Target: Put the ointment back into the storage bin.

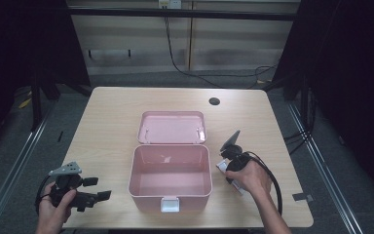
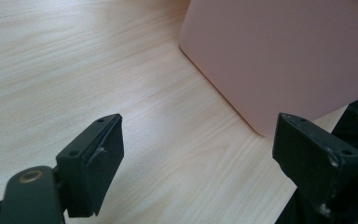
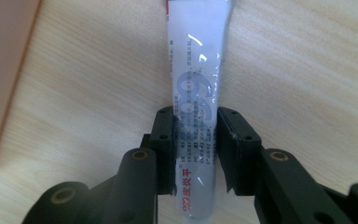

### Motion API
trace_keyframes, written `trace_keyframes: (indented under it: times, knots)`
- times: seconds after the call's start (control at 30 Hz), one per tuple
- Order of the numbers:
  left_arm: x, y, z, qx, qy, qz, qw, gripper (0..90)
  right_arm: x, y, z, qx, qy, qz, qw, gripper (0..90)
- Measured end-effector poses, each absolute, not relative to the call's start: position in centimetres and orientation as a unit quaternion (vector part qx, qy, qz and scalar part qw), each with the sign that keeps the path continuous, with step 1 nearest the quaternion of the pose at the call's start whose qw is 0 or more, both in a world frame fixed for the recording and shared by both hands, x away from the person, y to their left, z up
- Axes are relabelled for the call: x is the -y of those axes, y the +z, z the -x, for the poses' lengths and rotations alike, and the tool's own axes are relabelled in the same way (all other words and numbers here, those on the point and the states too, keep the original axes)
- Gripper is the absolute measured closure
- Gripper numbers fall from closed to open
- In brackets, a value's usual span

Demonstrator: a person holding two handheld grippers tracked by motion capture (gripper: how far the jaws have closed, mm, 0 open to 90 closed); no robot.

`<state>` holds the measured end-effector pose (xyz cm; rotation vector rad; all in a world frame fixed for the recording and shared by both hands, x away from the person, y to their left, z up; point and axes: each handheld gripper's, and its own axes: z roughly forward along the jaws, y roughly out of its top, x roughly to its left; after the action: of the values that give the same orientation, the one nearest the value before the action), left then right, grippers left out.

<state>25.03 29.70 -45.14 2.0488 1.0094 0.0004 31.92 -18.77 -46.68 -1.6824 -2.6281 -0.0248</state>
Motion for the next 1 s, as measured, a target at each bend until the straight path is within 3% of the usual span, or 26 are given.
trace_keyframes:
  times: [1.0]
  knots:
    - [-29.7, -45.2, -25.1, -0.399, 0.001, -0.819, 0.413, 16.4, 21.1, -44.2, -31.7, 0.850, -0.072, 0.513, 0.092, 71.9]
